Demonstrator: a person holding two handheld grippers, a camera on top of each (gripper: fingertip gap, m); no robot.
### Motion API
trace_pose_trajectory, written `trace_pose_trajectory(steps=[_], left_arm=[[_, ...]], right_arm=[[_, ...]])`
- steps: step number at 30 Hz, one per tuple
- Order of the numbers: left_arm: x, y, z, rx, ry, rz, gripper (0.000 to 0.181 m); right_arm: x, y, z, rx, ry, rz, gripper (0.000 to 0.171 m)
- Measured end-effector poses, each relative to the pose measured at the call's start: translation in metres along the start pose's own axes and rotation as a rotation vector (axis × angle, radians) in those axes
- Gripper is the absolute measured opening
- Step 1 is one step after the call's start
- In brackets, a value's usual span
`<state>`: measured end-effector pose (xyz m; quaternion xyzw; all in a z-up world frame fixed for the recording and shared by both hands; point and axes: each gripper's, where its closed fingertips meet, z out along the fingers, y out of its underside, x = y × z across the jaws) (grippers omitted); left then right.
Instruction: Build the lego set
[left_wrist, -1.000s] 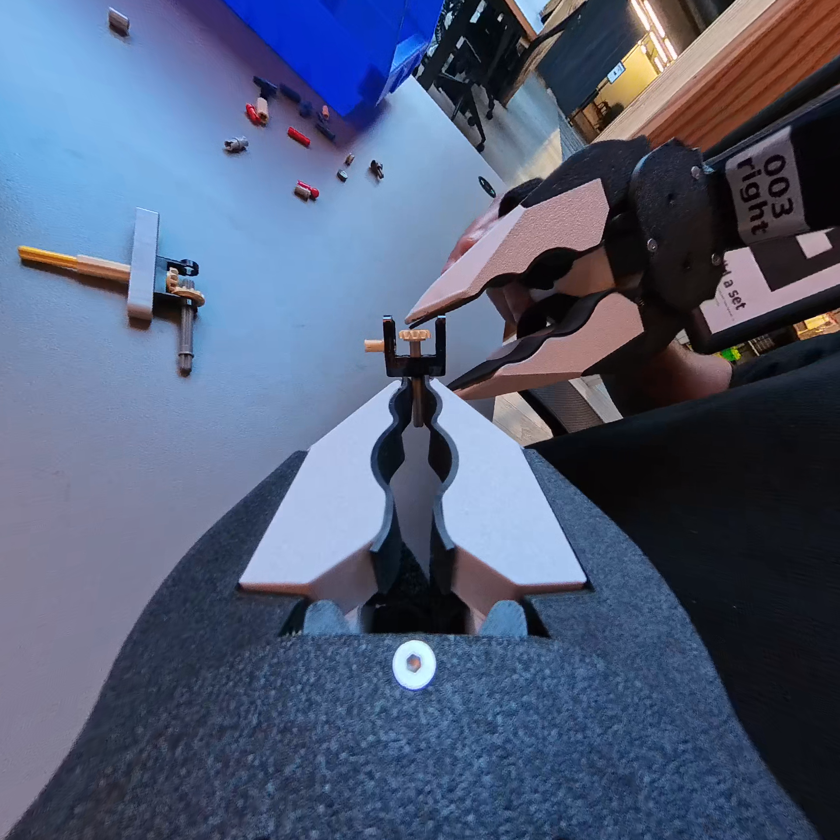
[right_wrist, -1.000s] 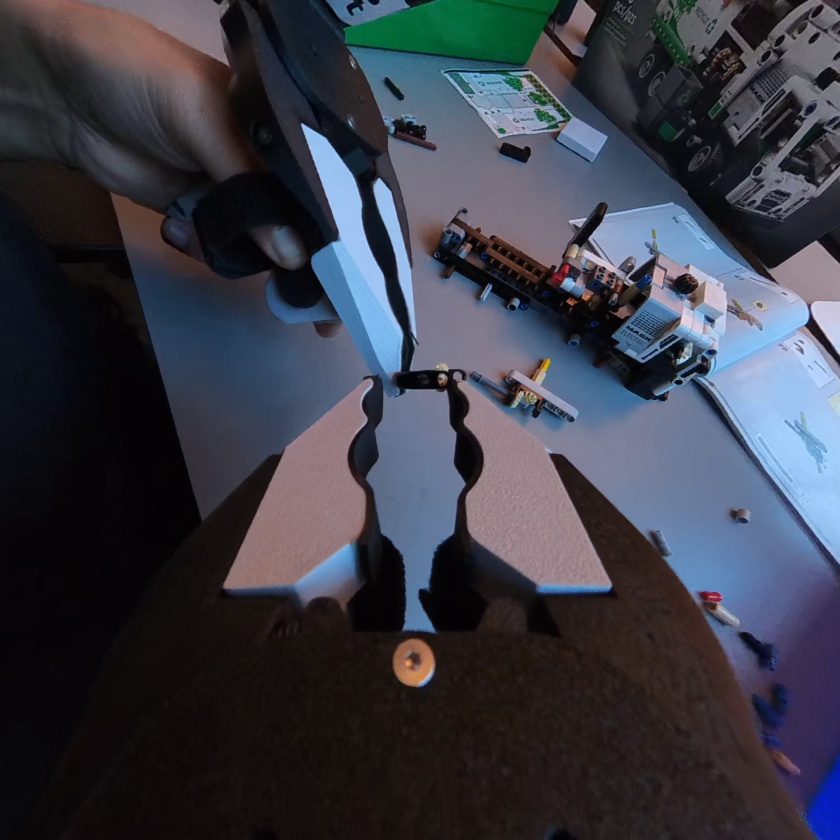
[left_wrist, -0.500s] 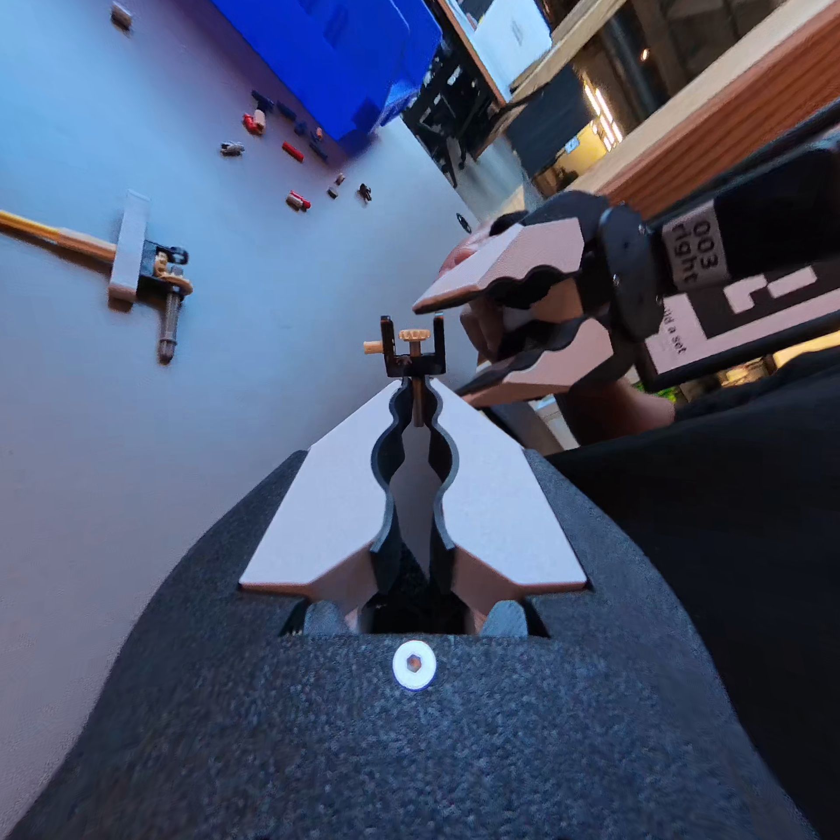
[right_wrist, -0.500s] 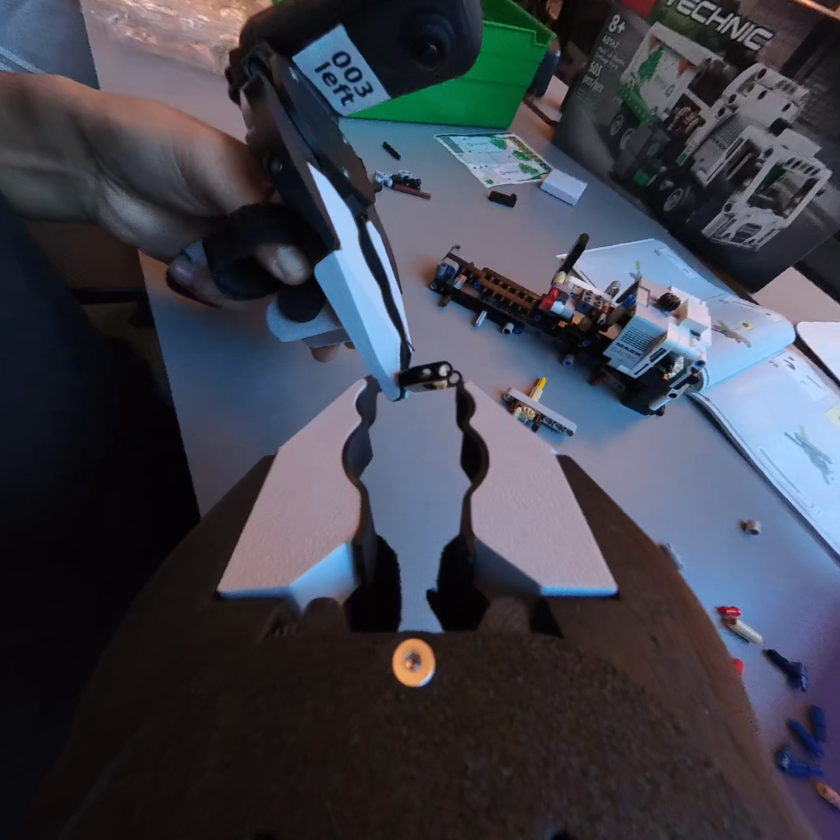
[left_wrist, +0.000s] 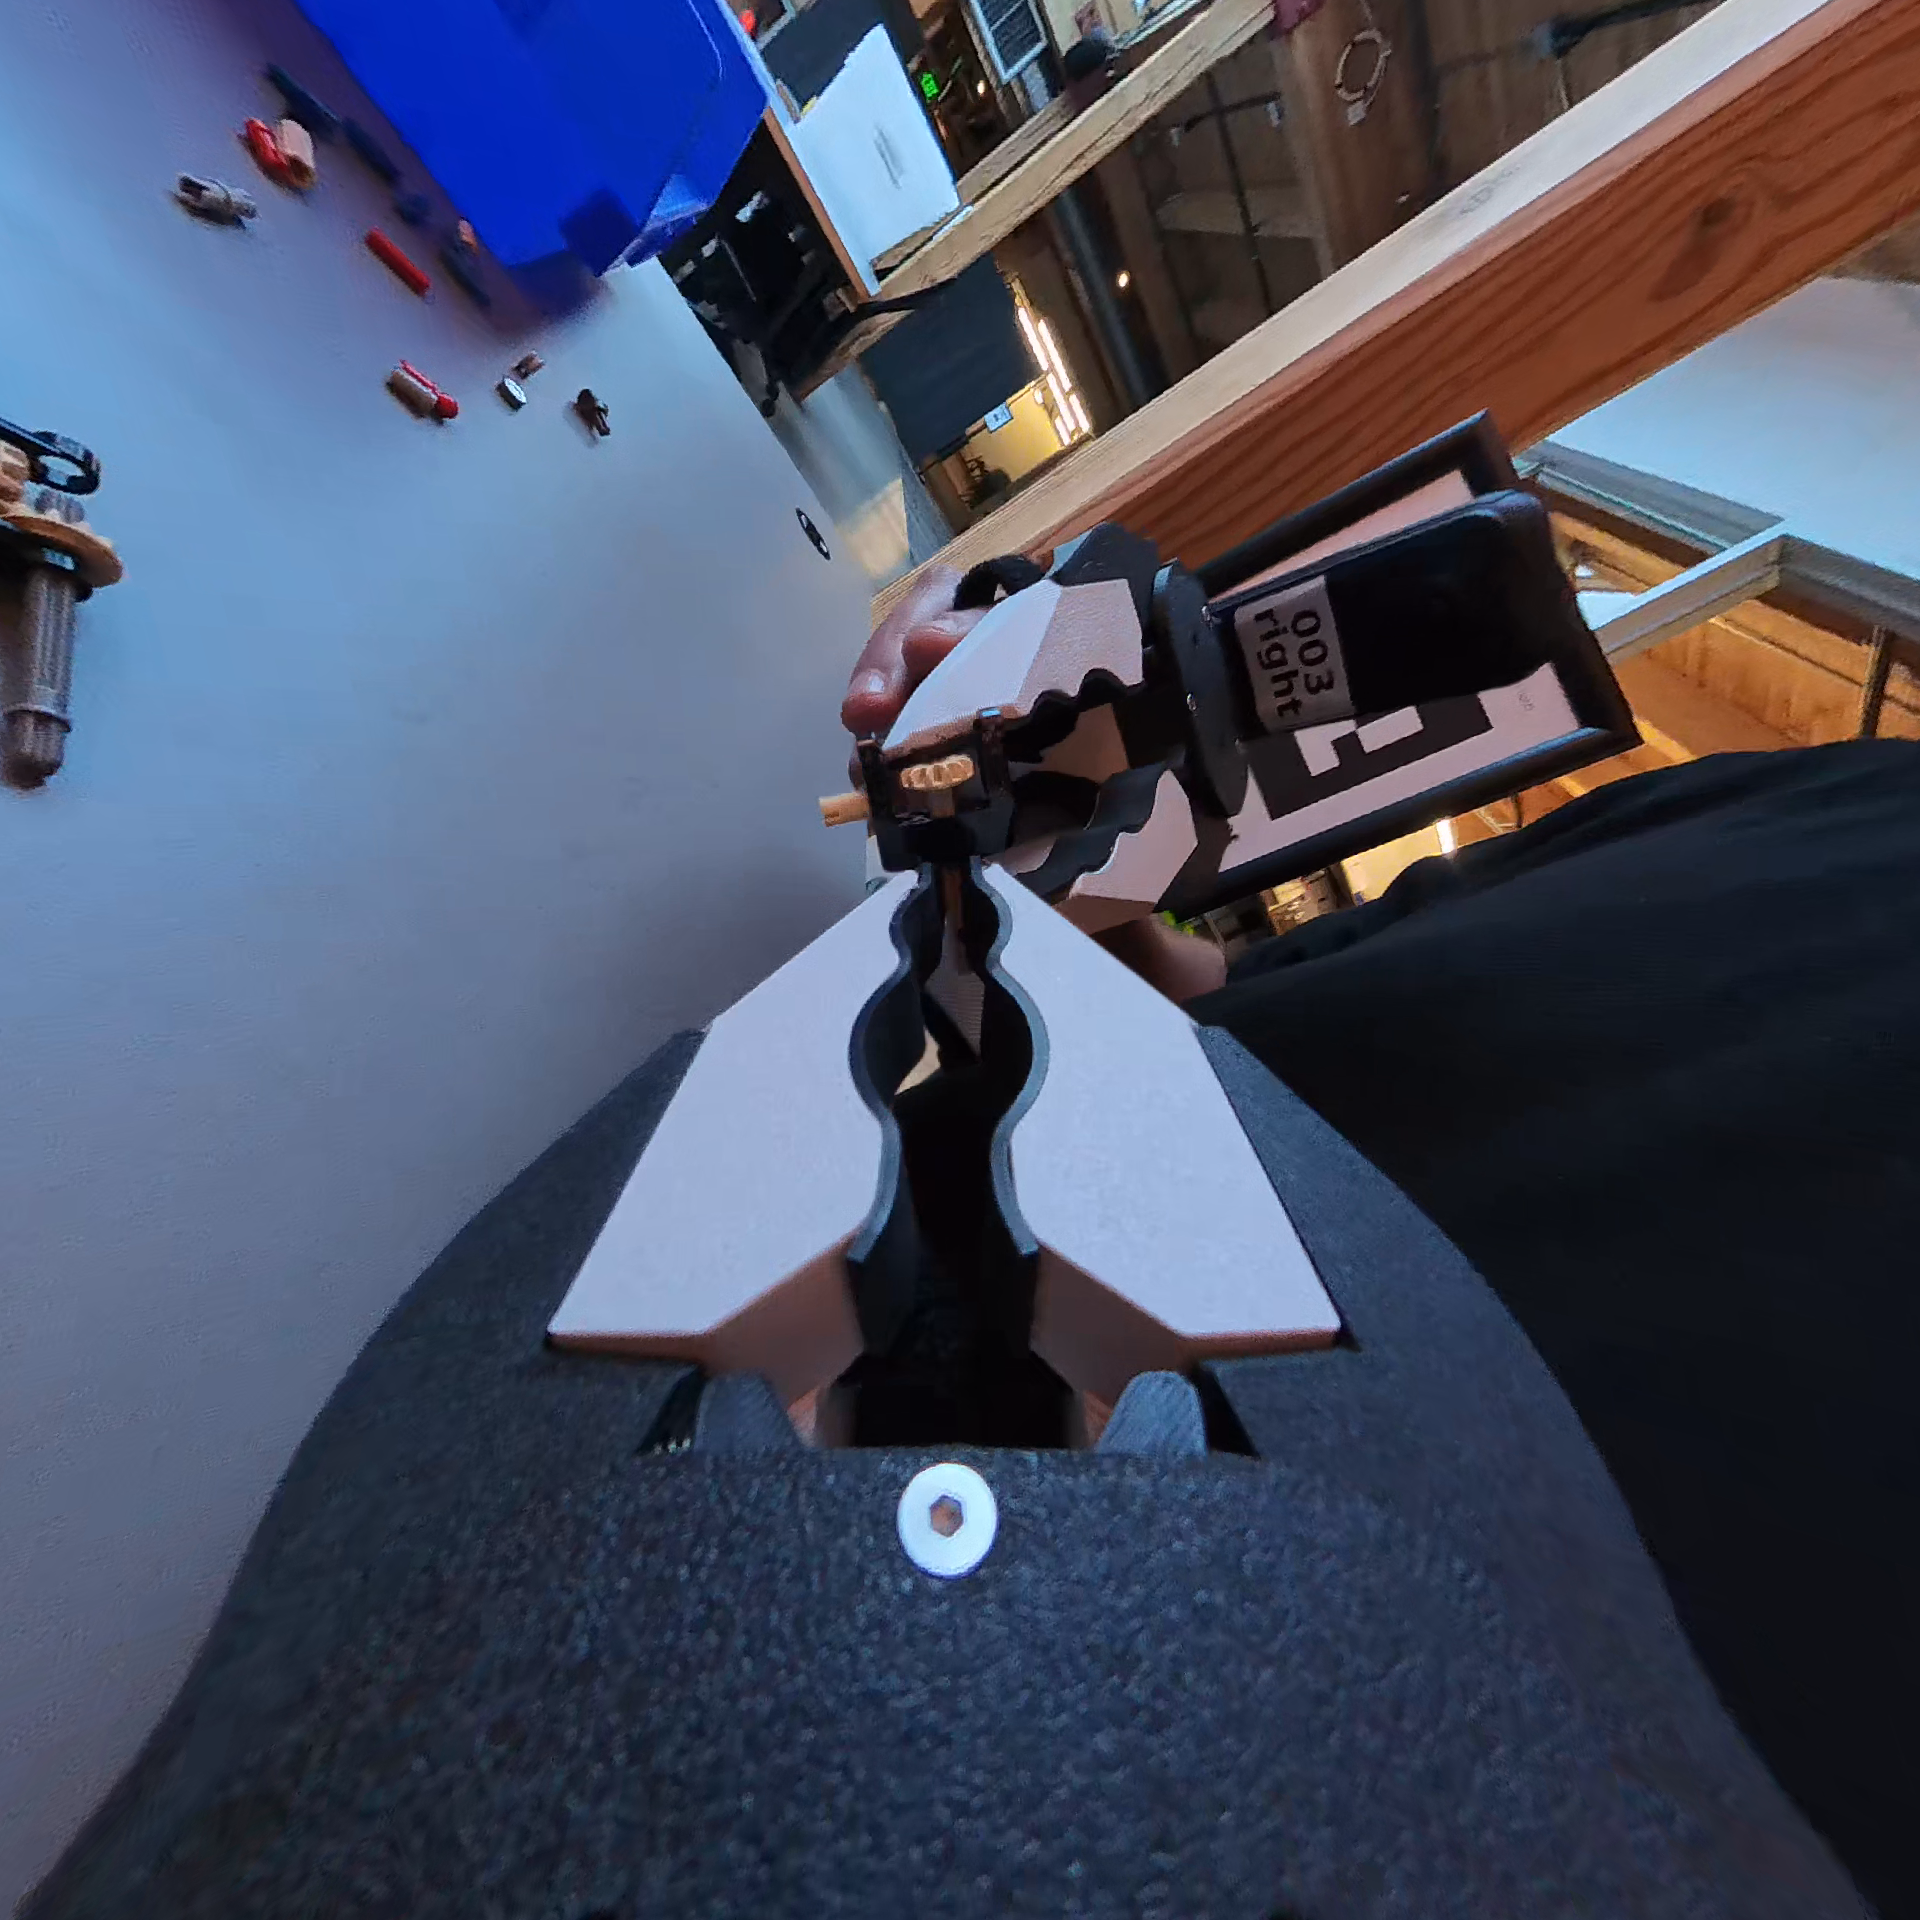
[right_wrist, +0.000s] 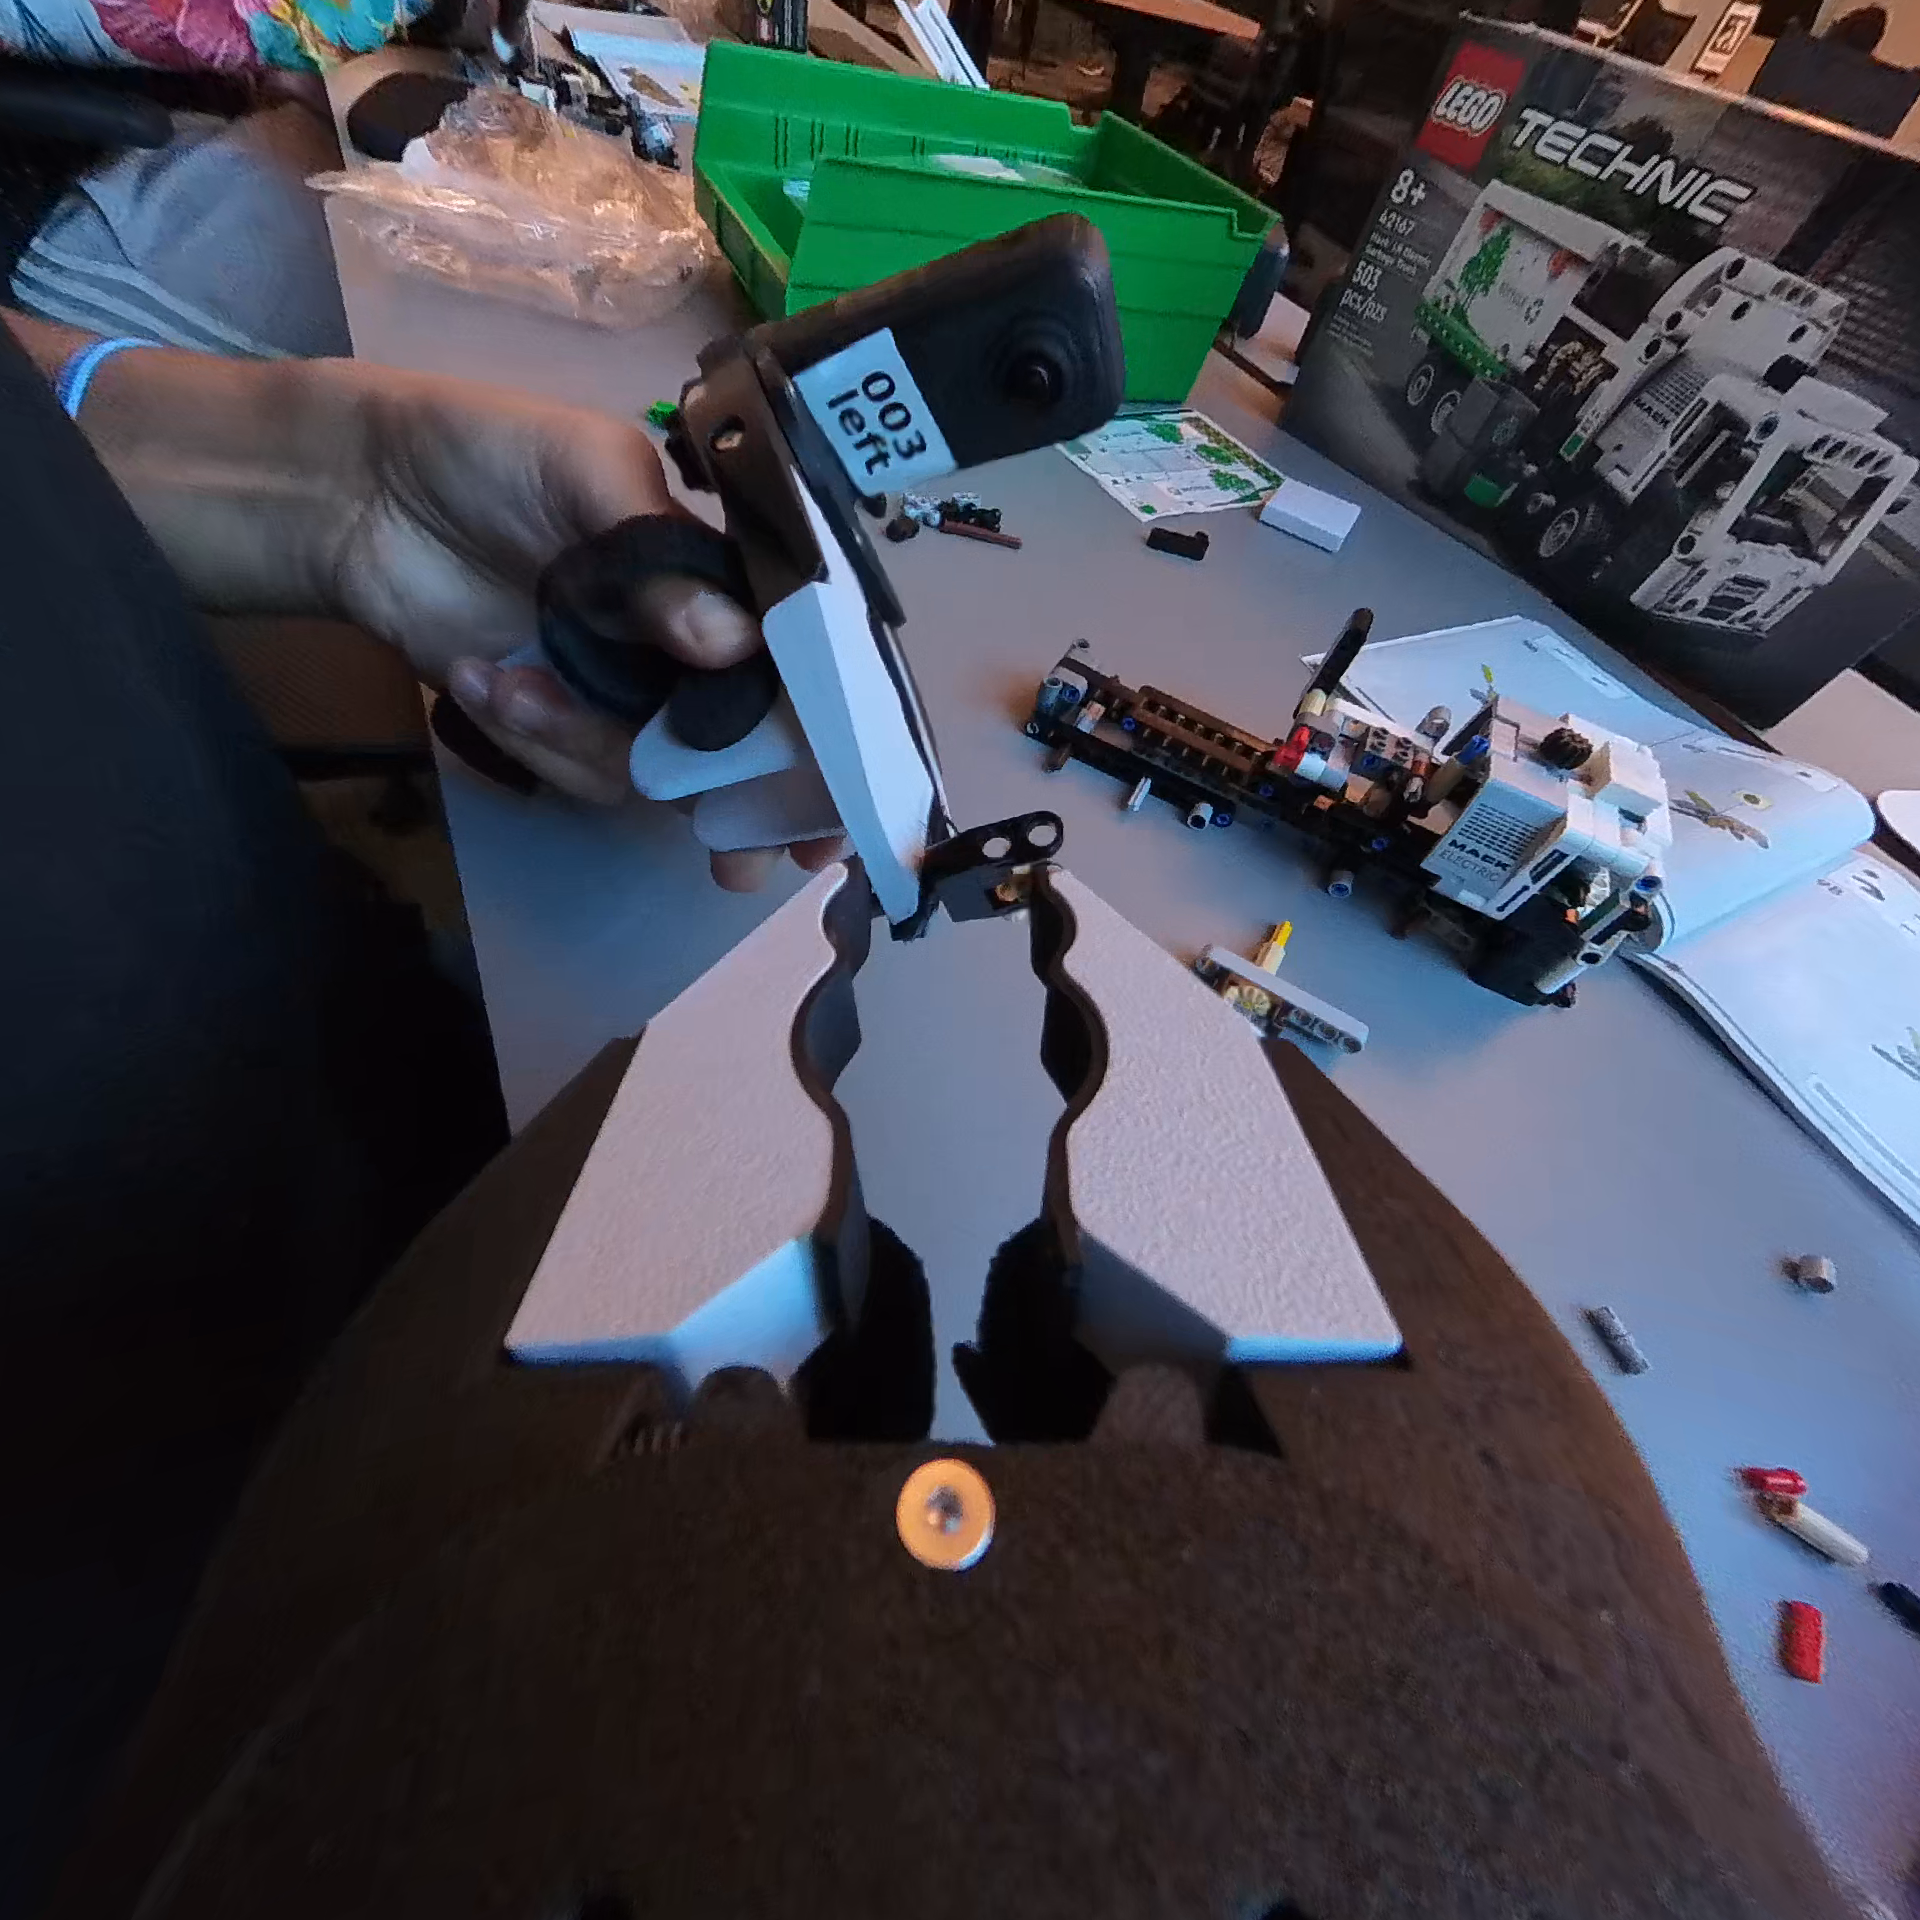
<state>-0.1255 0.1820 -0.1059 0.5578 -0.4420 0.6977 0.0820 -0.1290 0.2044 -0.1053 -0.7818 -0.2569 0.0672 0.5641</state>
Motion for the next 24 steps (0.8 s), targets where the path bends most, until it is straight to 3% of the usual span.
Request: trace_pose_trajectory(steps=[6, 11, 15, 24], left_arm=[[-0.001, 0.005, 0.0, -0.046, -0.039, 0.037, 0.0], [-0.008, 0.007, 0.0, -0.047, -0.073, 0.021, 0.0], [-0.019, 0.009, 0.0, -0.089, -0.168, 0.065, 0.0], [-0.039, 0.03, 0.002, -0.24, -0.305, 0.129, 0.001]], right_arm=[[-0.005, 0.003, 0.0, 0.028, 0.003, 0.024, 0.028], [-0.003, 0.009, 0.002, -0.049, -0.006, -0.023, 0.029], [0.003, 0.011, -0.001, -0.126, 0.065, -0.151, 0.04], [-0.011, 0.032, 0.005, -0.286, 0.016, -0.343, 0.034]])
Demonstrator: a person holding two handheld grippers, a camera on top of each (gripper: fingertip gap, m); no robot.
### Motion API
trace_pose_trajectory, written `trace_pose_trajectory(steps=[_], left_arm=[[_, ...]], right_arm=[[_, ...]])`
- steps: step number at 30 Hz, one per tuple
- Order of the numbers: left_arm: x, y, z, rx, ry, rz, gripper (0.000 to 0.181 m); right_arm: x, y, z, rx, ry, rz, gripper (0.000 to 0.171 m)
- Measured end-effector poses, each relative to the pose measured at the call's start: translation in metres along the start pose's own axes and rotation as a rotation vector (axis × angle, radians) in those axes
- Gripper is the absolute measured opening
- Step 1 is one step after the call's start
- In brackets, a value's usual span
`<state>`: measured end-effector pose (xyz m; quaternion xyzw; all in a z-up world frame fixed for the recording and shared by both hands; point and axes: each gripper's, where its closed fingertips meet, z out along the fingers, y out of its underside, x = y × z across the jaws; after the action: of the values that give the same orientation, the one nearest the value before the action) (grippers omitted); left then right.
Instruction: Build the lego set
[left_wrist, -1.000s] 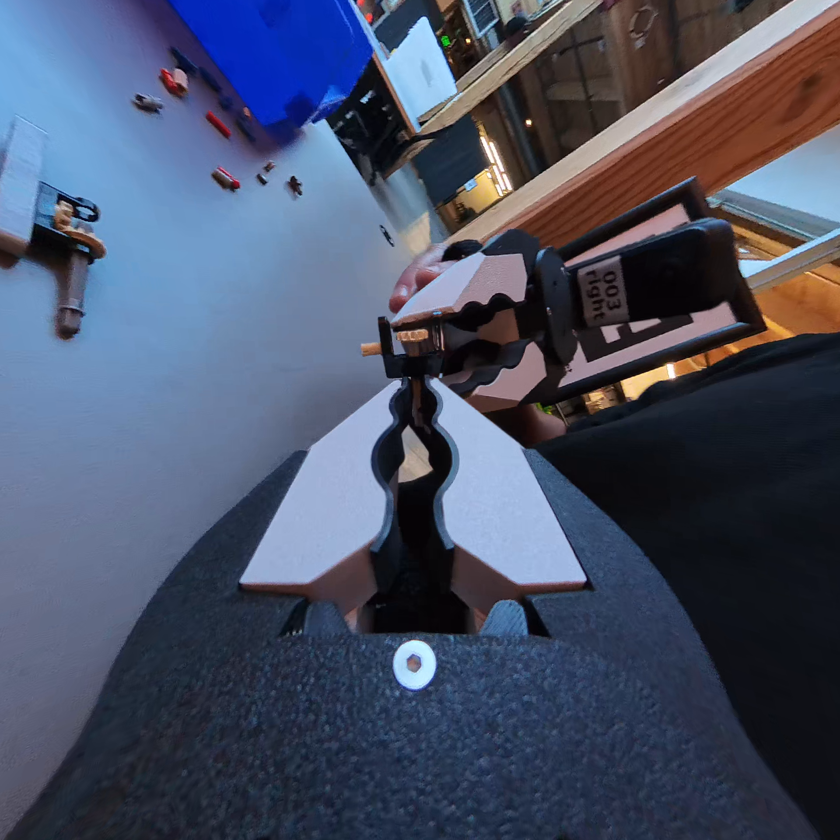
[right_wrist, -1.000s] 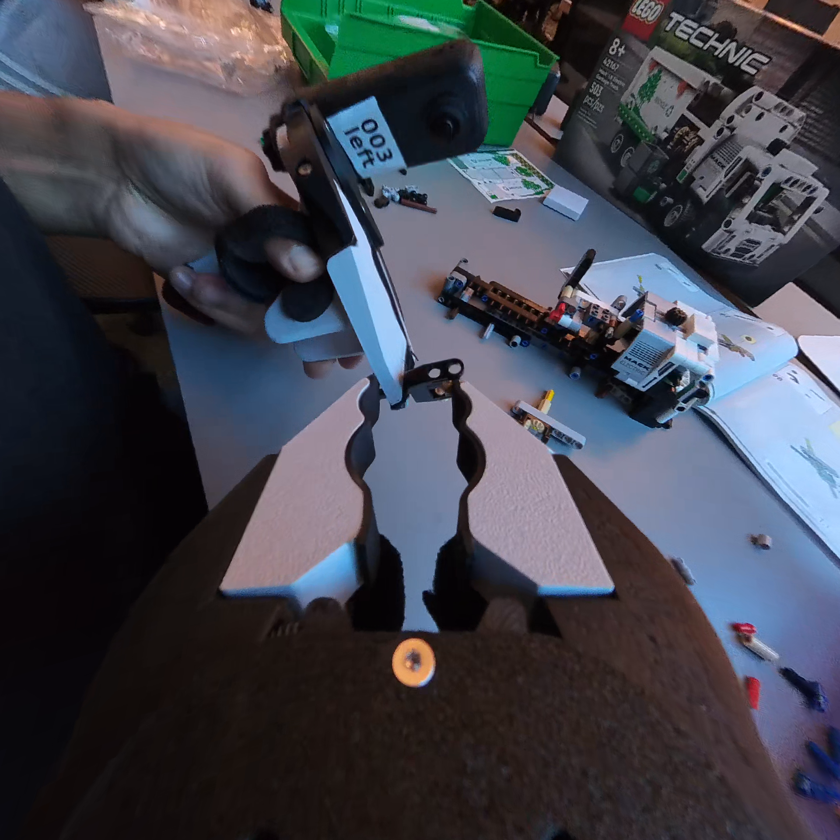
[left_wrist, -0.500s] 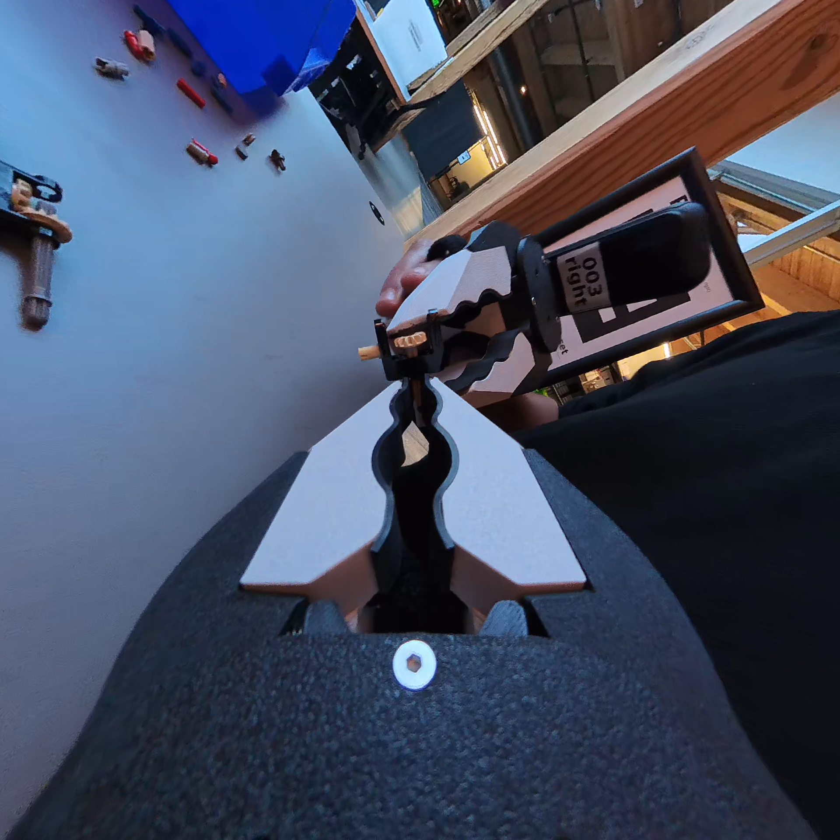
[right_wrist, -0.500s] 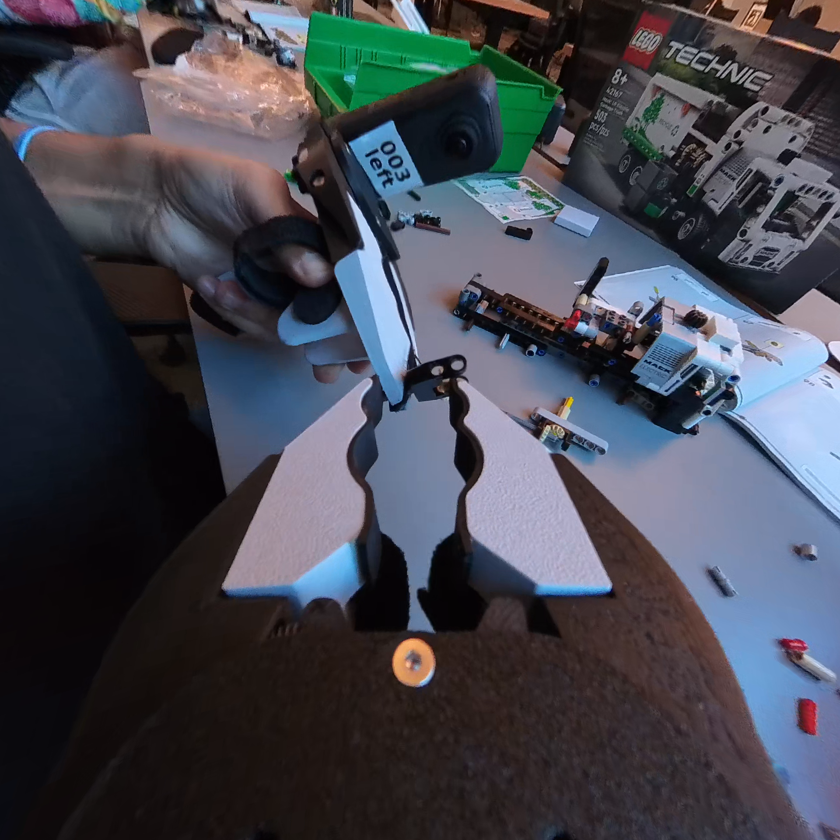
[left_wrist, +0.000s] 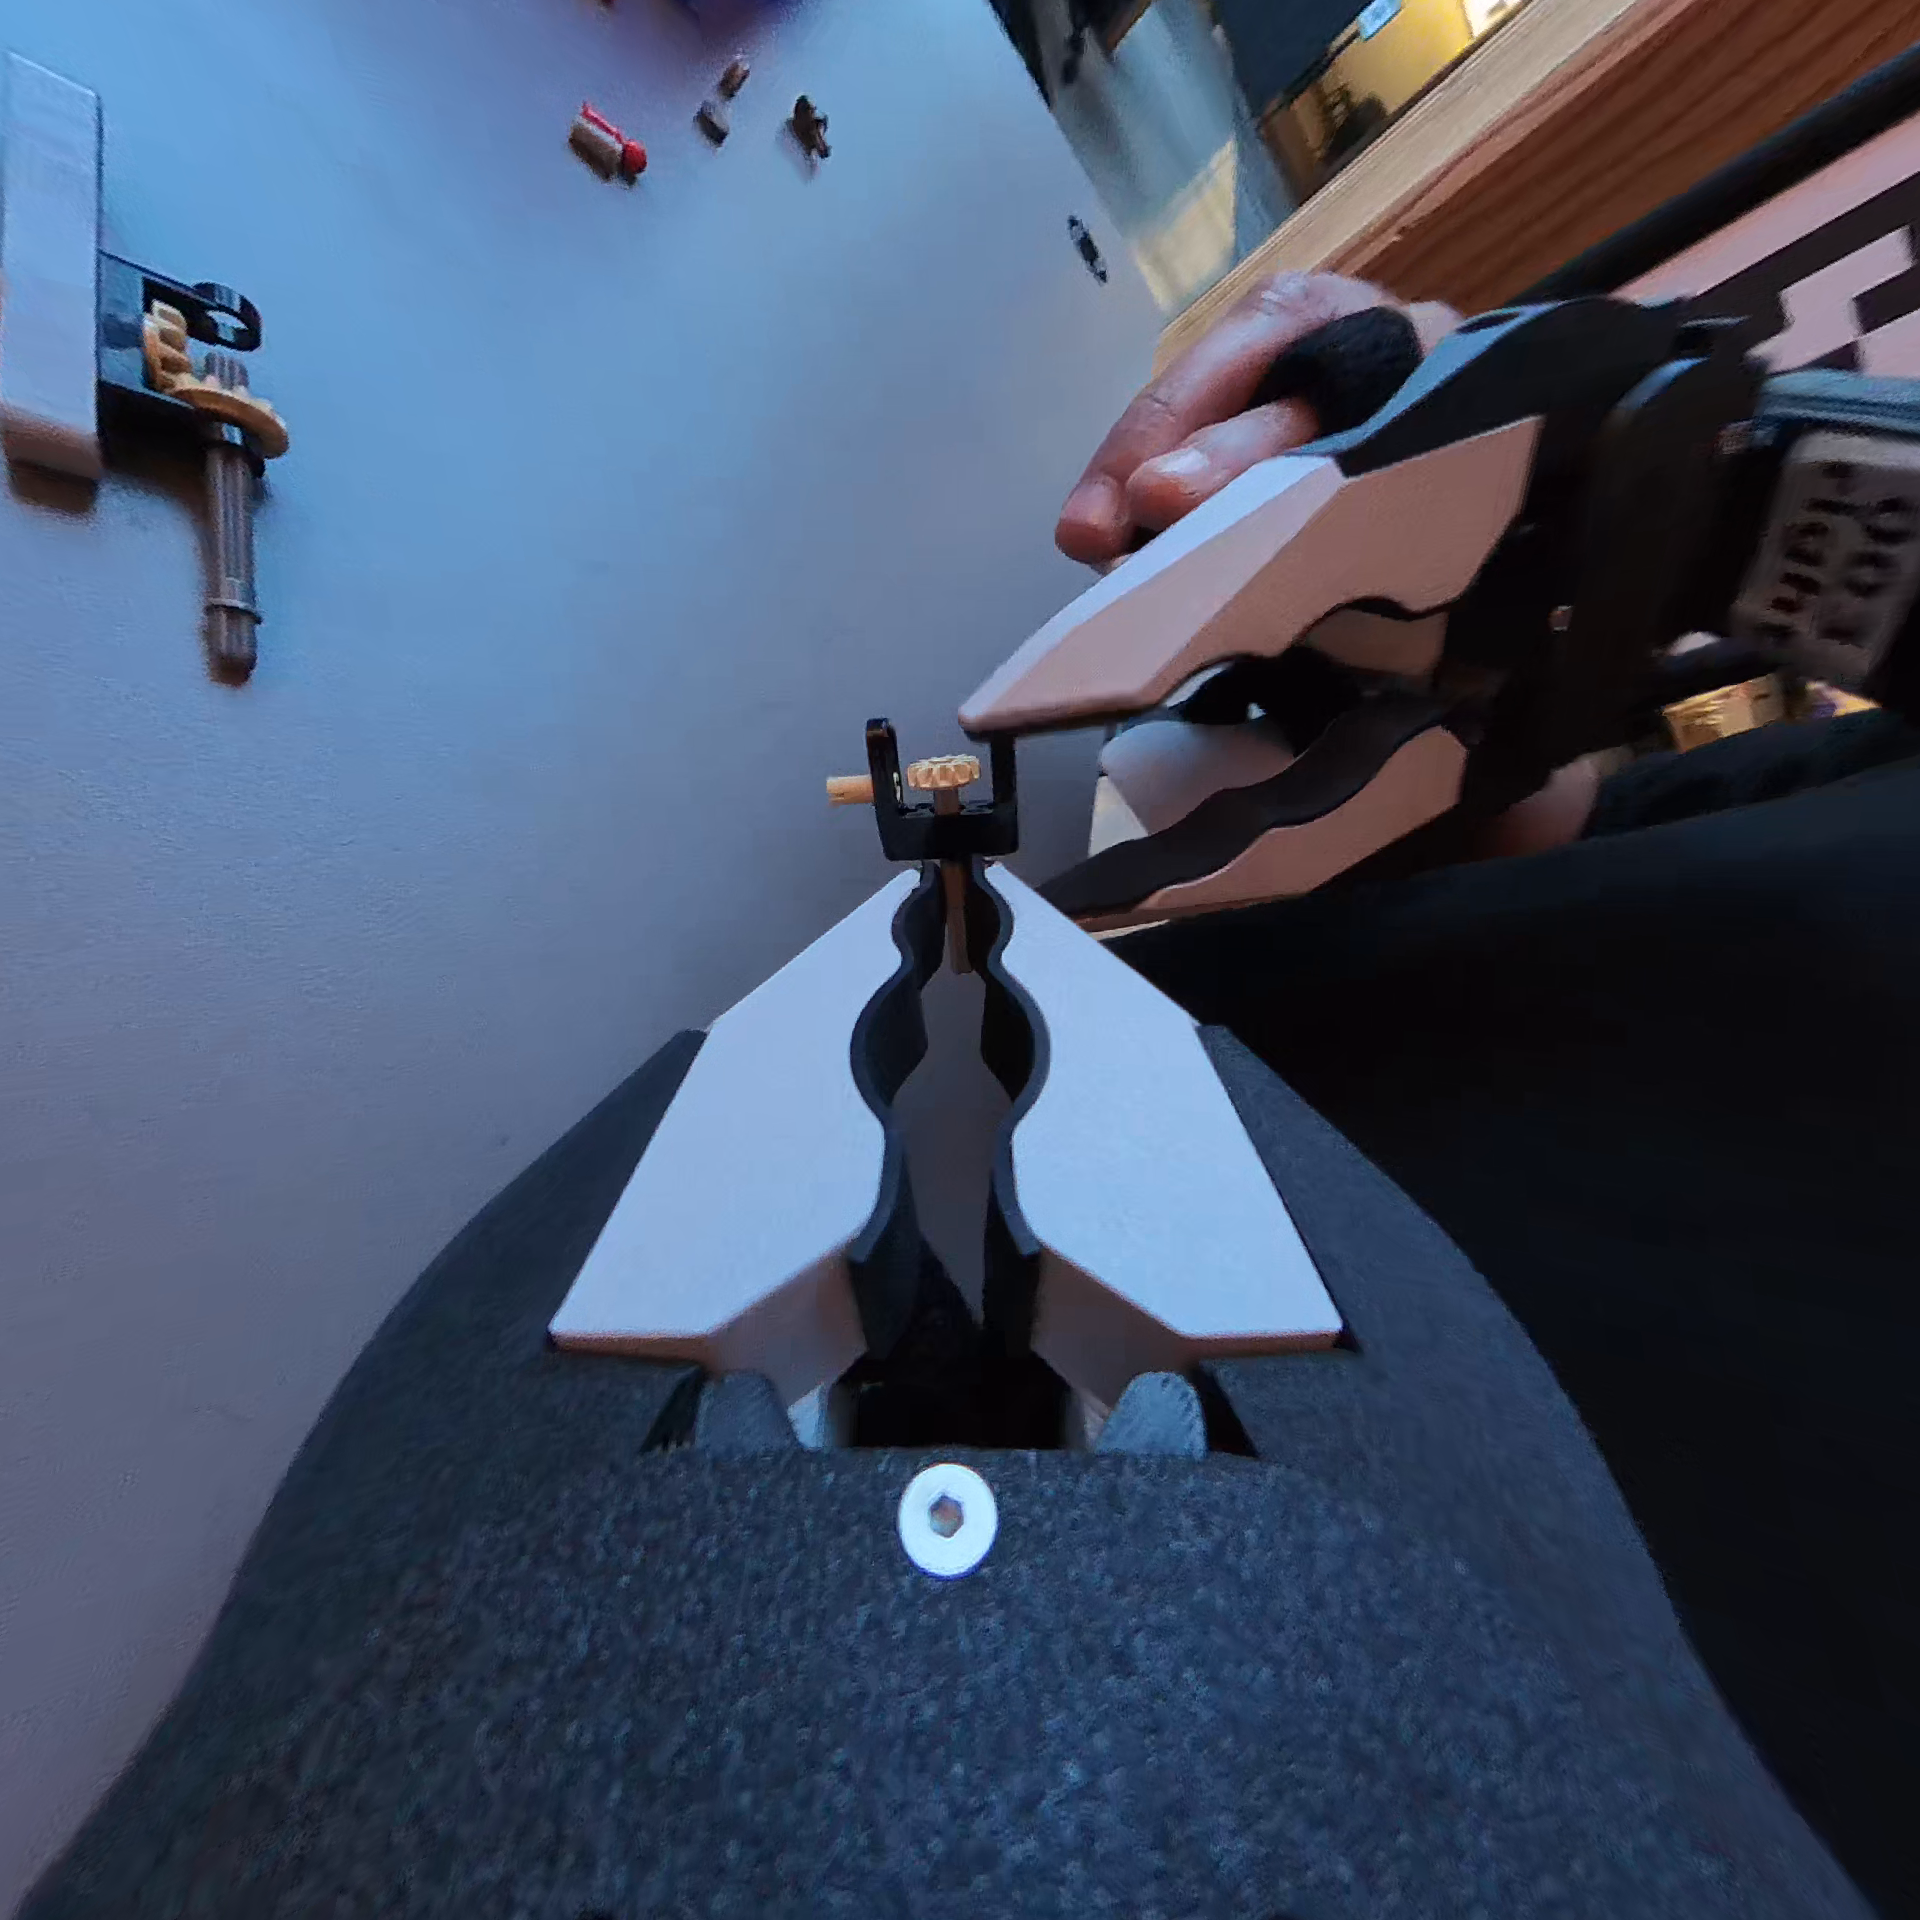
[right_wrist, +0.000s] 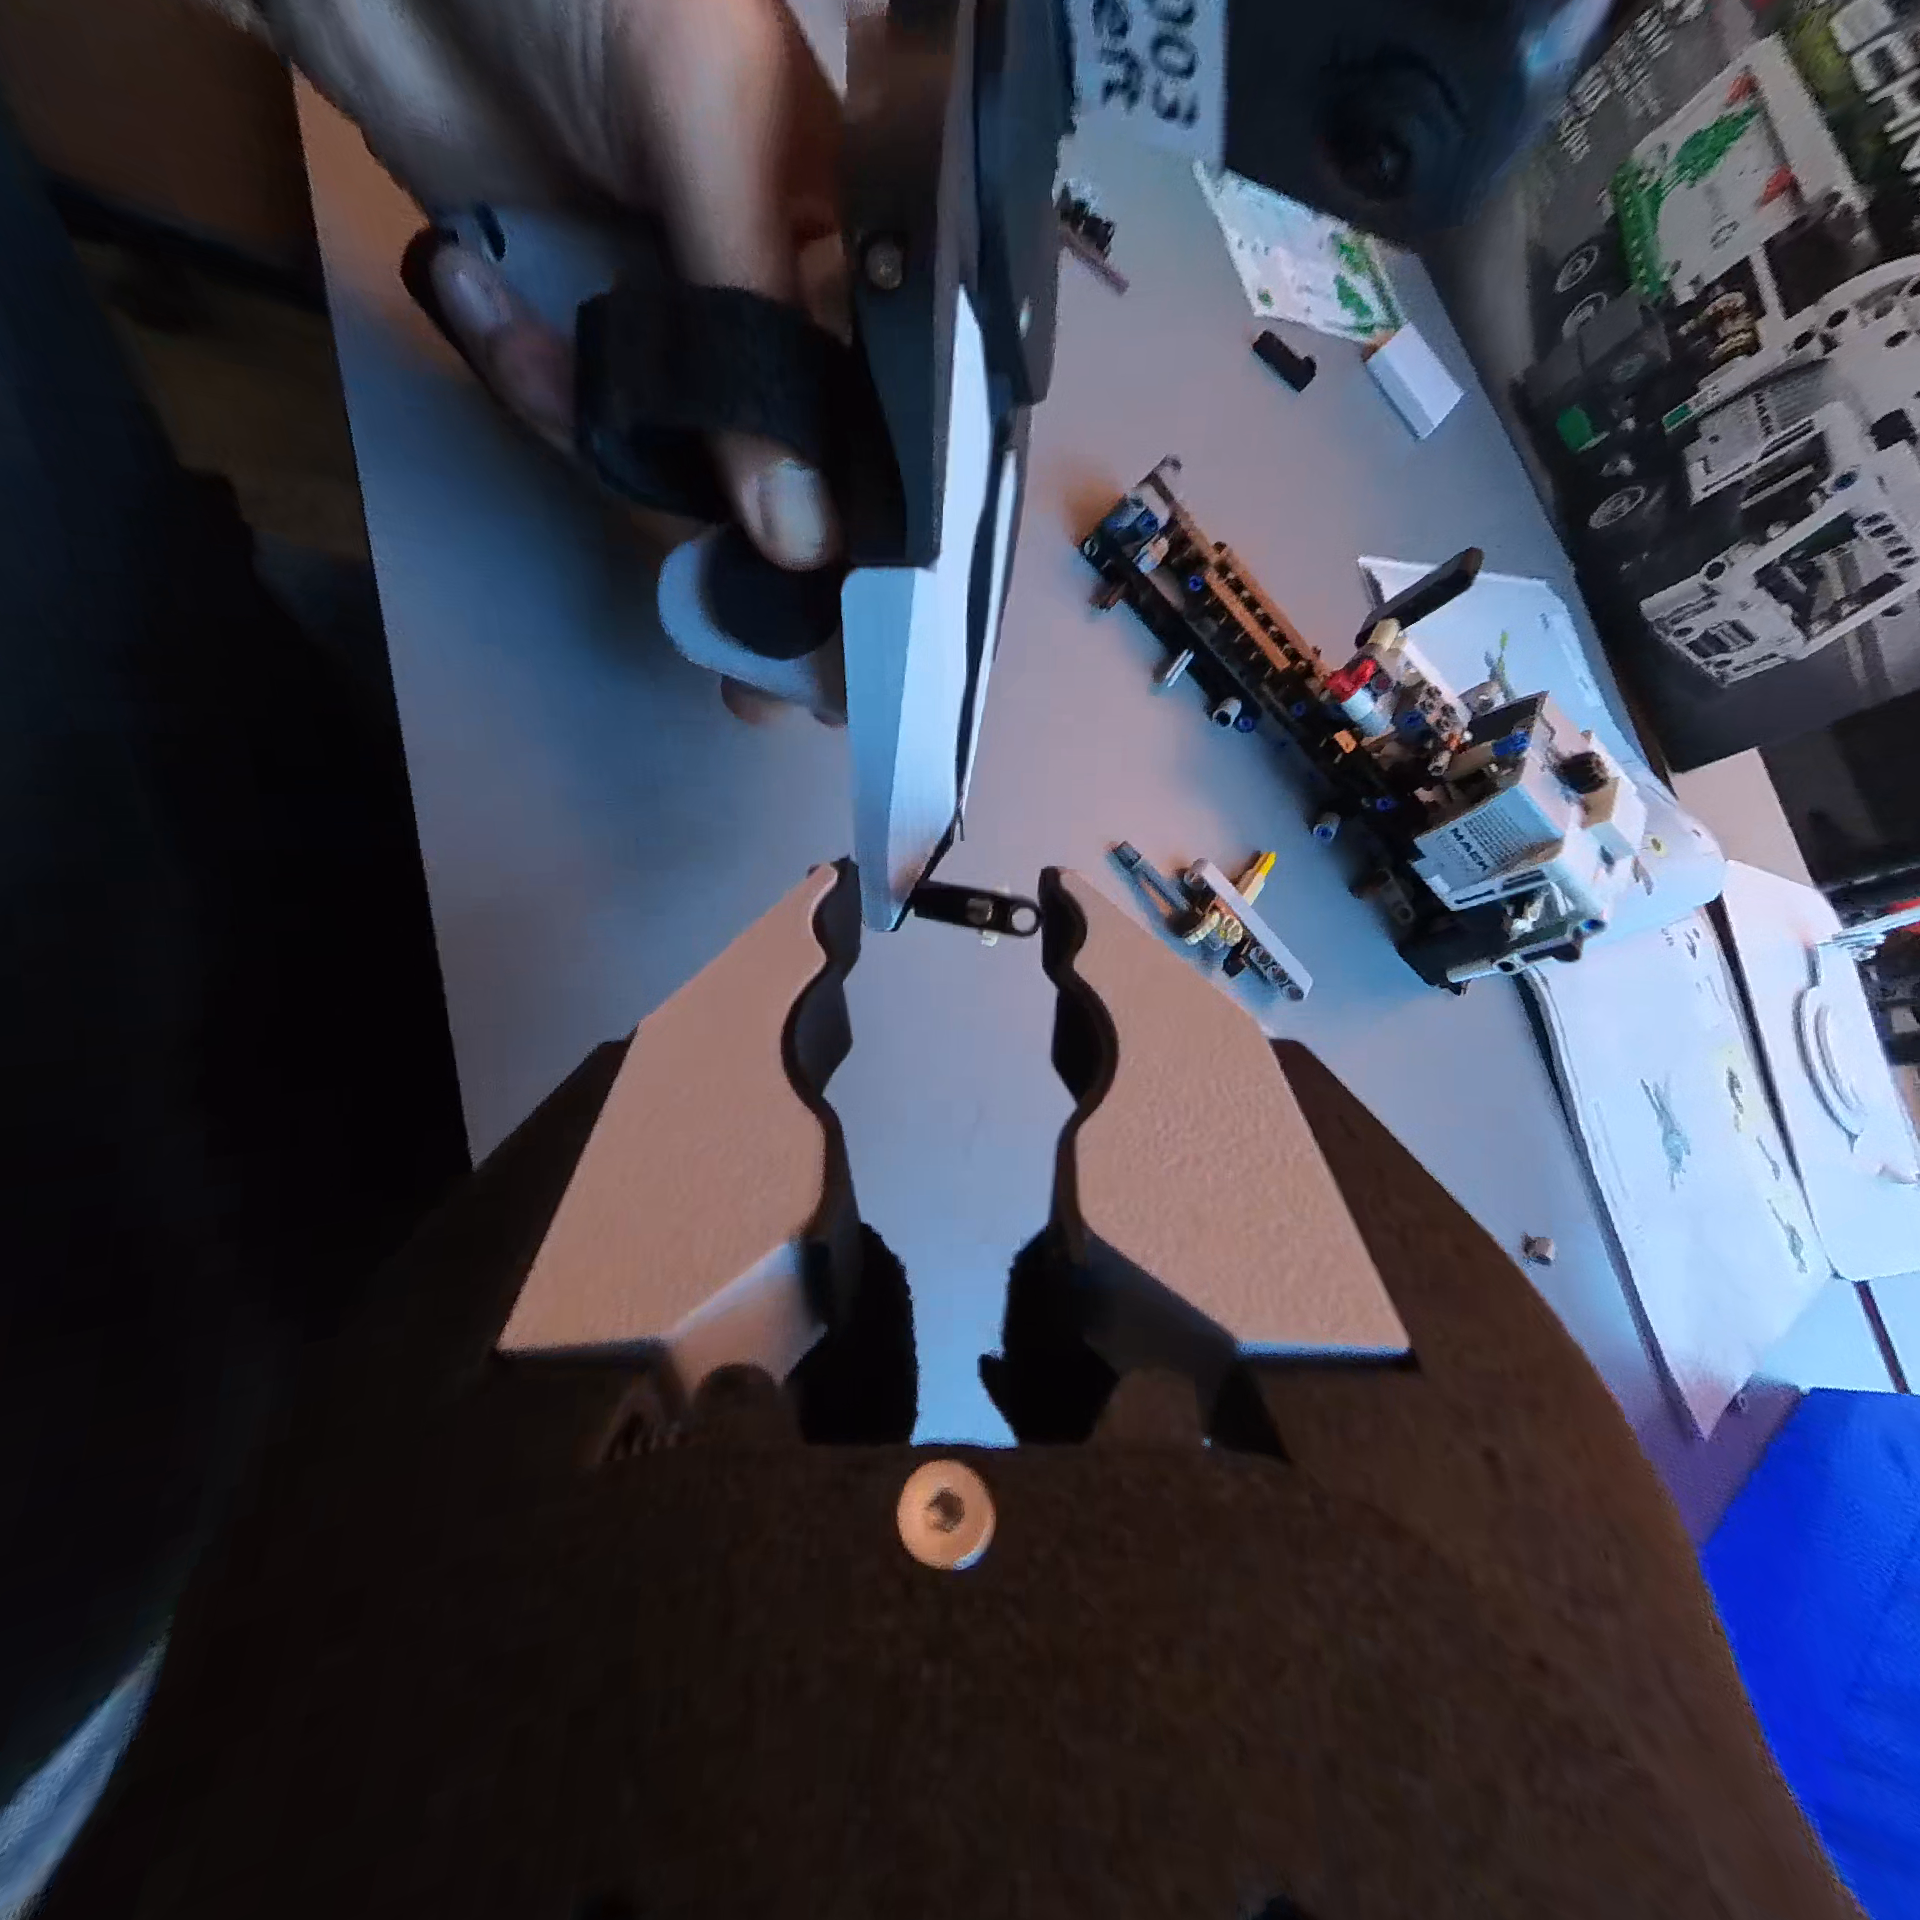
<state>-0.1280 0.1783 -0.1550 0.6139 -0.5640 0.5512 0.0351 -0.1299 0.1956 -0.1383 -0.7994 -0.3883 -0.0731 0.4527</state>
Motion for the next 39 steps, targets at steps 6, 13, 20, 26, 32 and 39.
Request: trace_pose_trajectory(steps=[6, 13, 20, 26, 32, 39], left_arm=[[-0.024, -0.003, -0.002, -0.046, -0.364, 0.226, 0.001], [-0.028, -0.004, -0.005, -0.04, -0.447, 0.285, 0.001], [-0.025, -0.004, -0.005, -0.008, -0.336, 0.195, 0.001], [-0.02, -0.005, -0.005, 0.036, -0.216, 0.137, 0.001], [-0.021, -0.002, -0.003, 0.052, -0.202, 0.12, 0.0], [-0.021, 0.001, -0.002, 0.042, -0.224, 0.141, 0.0]], right_arm=[[0.011, 0.004, 0.003, -0.202, 0.118, -0.083, 0.022], [0.005, 0.011, 0.012, -0.212, 0.107, -0.039, 0.025], [0.005, 0.012, 0.015, -0.202, 0.111, -0.046, 0.025], [0.005, 0.009, 0.016, -0.166, 0.116, -0.012, 0.026], [0.002, 0.012, 0.018, -0.161, 0.113, 0.004, 0.025], [-0.001, 0.015, 0.02, -0.144, 0.097, 0.065, 0.025]])
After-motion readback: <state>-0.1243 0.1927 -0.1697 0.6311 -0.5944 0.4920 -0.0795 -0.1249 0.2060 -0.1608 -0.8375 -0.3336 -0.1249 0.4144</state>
